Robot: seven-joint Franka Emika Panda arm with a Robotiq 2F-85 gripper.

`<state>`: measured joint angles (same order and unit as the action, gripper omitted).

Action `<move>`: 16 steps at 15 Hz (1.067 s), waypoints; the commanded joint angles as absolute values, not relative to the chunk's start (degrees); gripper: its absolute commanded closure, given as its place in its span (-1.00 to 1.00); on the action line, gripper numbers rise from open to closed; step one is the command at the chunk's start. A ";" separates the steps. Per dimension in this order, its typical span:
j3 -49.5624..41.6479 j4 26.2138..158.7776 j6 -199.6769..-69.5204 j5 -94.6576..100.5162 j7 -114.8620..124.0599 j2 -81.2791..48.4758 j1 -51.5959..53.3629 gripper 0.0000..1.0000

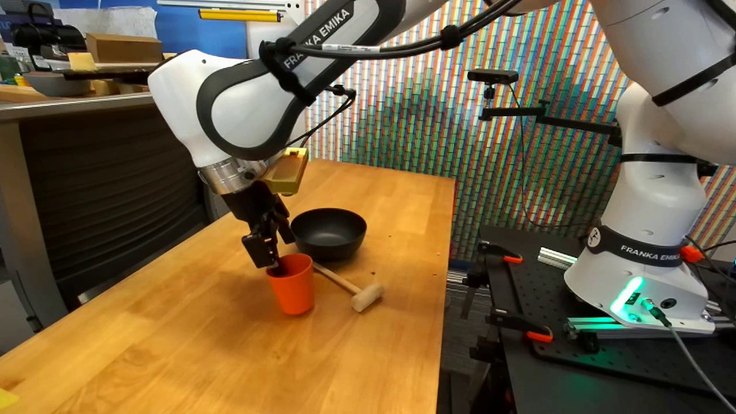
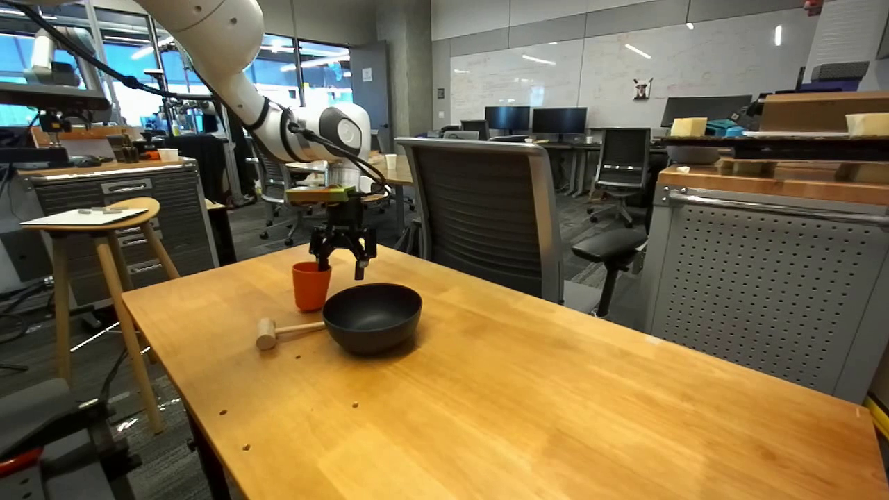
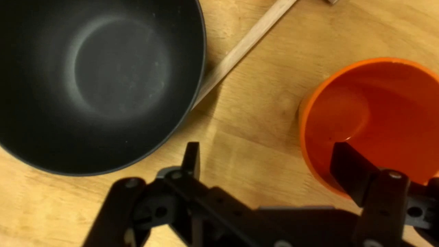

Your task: Put the cup in the bowl

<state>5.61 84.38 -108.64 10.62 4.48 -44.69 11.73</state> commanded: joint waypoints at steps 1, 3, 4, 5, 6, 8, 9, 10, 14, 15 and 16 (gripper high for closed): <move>5.11 73.16 -101.72 9.07 1.96 -51.44 12.03 -0.32; 5.44 70.81 -99.59 7.99 1.32 -52.96 11.66 0.03; 5.62 70.02 -98.67 7.37 1.02 -53.43 11.49 0.16; 5.76 69.40 -97.68 6.71 0.81 -53.71 11.27 0.30; 6.01 68.93 -96.77 5.67 0.42 -53.97 10.90 0.47; 6.35 69.09 -95.41 3.78 -0.29 -53.67 10.23 0.79; 6.51 69.31 -94.98 2.83 -0.84 -53.39 9.86 0.88; 6.61 69.78 -94.61 2.09 -1.31 -52.89 9.60 0.96; 4.99 76.06 -97.80 2.98 -0.19 -46.02 9.56 0.90; 4.18 78.14 -99.42 3.70 0.72 -43.38 9.46 0.91; 2.70 80.86 -102.25 4.78 2.80 -40.12 9.34 0.91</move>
